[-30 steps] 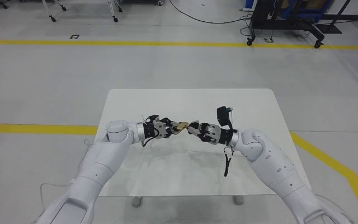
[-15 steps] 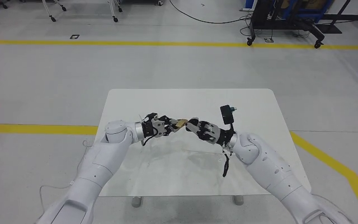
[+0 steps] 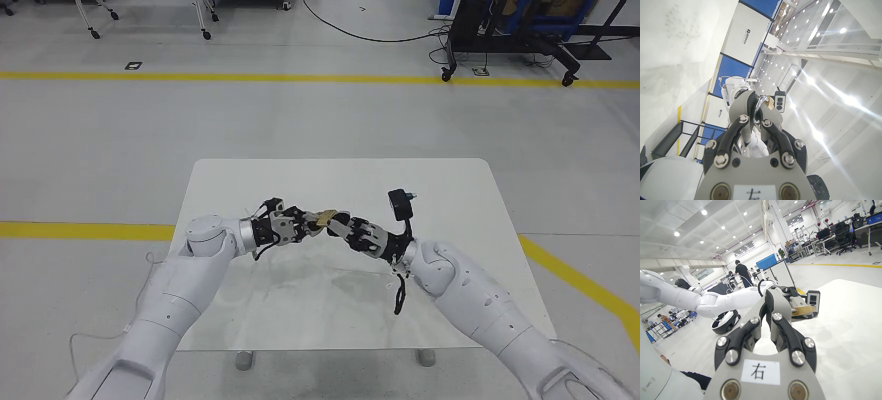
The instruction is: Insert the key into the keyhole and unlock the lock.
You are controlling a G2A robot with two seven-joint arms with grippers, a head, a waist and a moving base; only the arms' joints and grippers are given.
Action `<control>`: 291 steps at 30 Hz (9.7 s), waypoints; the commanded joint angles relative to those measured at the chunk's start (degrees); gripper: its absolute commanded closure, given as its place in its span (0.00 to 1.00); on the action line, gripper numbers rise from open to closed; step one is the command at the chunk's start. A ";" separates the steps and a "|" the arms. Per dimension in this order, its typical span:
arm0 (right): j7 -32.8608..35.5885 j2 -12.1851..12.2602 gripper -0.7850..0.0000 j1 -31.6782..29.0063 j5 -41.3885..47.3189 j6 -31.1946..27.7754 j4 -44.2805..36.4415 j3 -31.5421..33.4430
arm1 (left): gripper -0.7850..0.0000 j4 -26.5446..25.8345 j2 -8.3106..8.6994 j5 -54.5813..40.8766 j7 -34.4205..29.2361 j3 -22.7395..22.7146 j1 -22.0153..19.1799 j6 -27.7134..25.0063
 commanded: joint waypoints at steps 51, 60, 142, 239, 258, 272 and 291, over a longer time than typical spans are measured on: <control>17.35 8.93 0.00 -9.11 -57.89 5.13 -38.93 24.35 | 1.00 -6.89 0.80 5.78 10.69 -4.43 4.57 -11.47; 35.30 7.65 0.00 -7.86 -8.68 19.97 -27.36 20.95 | 1.00 -9.45 1.15 10.55 14.84 -5.40 6.05 -17.55; 19.07 -6.10 1.00 -4.37 31.34 36.41 -4.83 4.45 | 1.00 -16.26 -0.85 22.81 34.38 -4.76 10.58 -19.94; 38.44 -13.74 0.00 -7.37 83.43 52.05 -0.28 13.63 | 1.00 -15.65 -1.44 16.75 28.12 -9.52 11.79 -24.25; 42.27 -4.88 0.00 -27.68 53.07 43.32 -27.59 53.12 | 1.00 -12.69 -3.73 38.36 29.81 5.75 2.06 -0.31; 42.27 -4.88 0.00 -27.68 53.07 43.32 -27.59 53.12 | 0.00 3.60 -9.81 39.80 32.64 18.10 -5.14 0.57; 42.61 -4.75 0.00 -25.88 61.89 36.74 -29.83 59.38 | 0.00 -41.86 0.22 47.08 37.25 -16.24 23.55 -24.13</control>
